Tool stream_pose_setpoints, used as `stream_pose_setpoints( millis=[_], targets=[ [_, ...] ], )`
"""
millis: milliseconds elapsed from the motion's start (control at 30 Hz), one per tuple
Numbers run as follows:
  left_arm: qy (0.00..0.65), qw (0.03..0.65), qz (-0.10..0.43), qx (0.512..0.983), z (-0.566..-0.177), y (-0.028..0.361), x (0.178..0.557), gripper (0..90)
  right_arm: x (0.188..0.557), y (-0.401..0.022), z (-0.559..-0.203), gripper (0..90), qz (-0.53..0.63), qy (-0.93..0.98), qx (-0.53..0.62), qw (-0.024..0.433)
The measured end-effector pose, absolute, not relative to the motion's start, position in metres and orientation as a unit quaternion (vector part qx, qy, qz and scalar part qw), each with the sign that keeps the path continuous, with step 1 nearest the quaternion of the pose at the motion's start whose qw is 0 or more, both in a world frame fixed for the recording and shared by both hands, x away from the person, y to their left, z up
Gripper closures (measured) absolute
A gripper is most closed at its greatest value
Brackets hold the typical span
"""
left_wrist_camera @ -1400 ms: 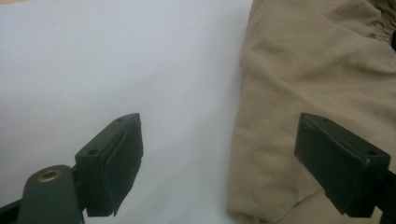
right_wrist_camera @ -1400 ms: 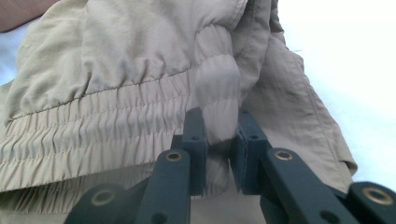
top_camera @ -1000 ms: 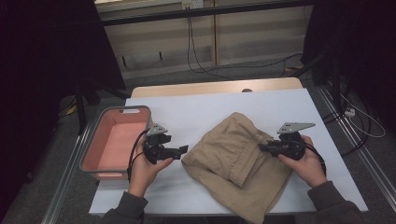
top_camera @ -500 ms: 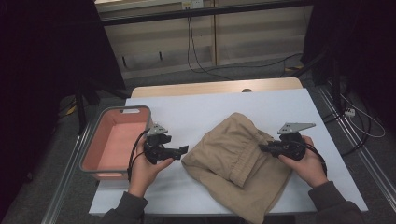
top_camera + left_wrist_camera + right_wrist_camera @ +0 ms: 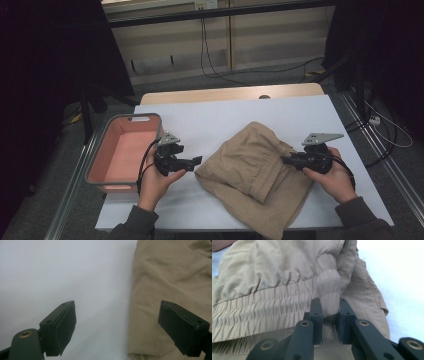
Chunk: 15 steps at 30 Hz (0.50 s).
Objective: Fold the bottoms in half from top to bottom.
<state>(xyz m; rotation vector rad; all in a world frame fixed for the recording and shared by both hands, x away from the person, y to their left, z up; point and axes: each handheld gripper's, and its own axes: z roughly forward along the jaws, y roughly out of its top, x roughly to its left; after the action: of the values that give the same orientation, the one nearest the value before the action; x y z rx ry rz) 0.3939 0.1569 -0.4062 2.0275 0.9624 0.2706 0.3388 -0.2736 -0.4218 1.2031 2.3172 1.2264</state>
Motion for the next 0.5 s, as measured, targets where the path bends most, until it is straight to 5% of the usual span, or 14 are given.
stream_pose_setpoints(
  millis=[500],
  targets=[
    [0.382,0.424,0.109,0.814,-0.406,0.1571,0.3942,15.0,0.3344,-0.2791,-0.4224,77.2,0.423,0.797,0.413,0.126]
  ],
)
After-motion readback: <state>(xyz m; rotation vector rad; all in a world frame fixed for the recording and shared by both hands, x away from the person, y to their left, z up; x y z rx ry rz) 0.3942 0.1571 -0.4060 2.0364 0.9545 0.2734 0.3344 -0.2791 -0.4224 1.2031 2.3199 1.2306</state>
